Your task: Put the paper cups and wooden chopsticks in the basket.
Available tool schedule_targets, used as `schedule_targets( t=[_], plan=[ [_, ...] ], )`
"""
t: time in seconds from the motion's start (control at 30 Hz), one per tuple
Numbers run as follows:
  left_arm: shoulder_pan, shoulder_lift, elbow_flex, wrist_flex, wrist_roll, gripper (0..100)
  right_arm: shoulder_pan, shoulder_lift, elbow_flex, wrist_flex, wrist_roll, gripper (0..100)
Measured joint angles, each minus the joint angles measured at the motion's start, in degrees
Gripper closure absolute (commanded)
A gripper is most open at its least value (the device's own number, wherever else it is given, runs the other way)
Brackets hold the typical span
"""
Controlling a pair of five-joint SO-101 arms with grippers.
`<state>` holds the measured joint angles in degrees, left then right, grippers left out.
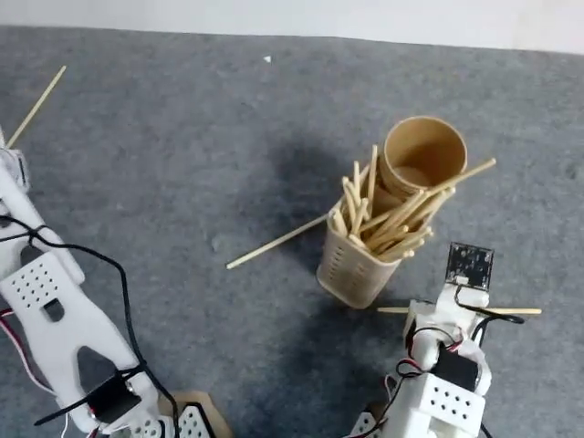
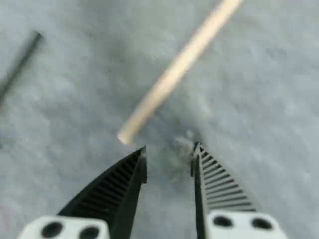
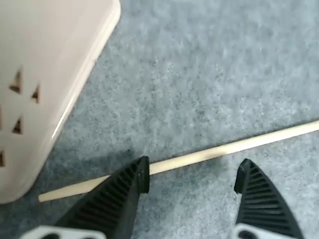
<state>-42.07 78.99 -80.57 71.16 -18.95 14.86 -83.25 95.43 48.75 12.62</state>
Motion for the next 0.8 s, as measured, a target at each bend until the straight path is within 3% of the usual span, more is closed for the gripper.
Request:
schedule_targets(
  t=[0.13,0.33,0.43,0.57,0.8],
  plan=[
    [2.64,0.35,-8.18,14.77,-0.97,82,-0.09,0.00,0.00,0.00,0.00,71.1],
    [3.16,1.05,-12.48,12.92,1.76,82,-0.09,0.00,0.00,0.00,0.00,71.1],
    [4.13,1.05,-12.66,16.35,2.37,82,-0.09,0.00,0.00,0.00,0.00,71.1],
    [10.81,-1.49,-12.66,28.31,2.55,82,-0.09,0.00,0.00,0.00,0.00,71.1],
    [23.65,-15.03,-5.10,31.30,5.98,82,-0.09,0.00,0.00,0.00,0.00,71.1]
  ],
)
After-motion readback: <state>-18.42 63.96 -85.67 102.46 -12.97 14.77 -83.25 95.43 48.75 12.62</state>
